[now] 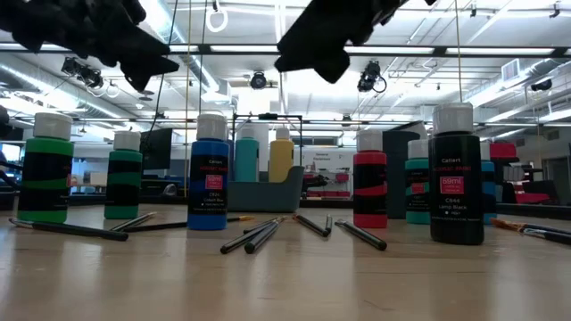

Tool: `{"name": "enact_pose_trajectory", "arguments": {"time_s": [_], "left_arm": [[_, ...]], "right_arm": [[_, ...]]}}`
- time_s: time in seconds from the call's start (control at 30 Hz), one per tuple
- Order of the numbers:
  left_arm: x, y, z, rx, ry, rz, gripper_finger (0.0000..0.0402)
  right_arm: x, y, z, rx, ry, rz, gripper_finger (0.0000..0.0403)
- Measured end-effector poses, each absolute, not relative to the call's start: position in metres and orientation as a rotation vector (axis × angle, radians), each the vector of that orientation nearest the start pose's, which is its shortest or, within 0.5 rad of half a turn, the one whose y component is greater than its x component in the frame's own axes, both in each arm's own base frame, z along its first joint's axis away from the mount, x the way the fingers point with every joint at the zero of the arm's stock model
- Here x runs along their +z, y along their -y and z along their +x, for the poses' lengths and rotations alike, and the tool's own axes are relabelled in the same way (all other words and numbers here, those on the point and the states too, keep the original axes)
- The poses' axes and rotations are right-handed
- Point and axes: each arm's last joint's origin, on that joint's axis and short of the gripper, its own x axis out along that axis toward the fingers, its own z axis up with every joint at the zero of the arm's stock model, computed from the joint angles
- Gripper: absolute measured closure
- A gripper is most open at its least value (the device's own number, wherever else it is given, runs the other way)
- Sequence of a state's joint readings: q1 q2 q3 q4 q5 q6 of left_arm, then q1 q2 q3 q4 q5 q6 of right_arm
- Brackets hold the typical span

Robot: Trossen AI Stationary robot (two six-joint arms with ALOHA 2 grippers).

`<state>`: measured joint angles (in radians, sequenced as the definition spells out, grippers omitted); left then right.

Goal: Pick & Place Paint Supplies
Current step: Put the light blue paint bottle into the blue bin

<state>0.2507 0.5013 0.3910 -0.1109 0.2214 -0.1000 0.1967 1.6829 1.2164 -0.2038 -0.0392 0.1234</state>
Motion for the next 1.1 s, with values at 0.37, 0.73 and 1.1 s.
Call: {"name": "enact_pose_trajectory", "arguments": {"time_s": [0.37,0.73,1.1], "left_arm": [[0.242,-0.008,0.131,-0.018,-0.150,-0.103,0.0214],[0.233,0.011,0.147,-0.051,-0.213,-0.081,0.0214],[0.220,0.018,0.170,-0.057,-0.271,-0.125,0.0214]], "right_arm": [[0.271,-0.073,0.319,0.068,-0.502,-0.012,0.0266],[0.218,-0.054,0.282,0.052,-0.159,0.014,0.0266],[0.211,-0.047,0.279,-0.084,-0.152,0.052,0.0266]]}}
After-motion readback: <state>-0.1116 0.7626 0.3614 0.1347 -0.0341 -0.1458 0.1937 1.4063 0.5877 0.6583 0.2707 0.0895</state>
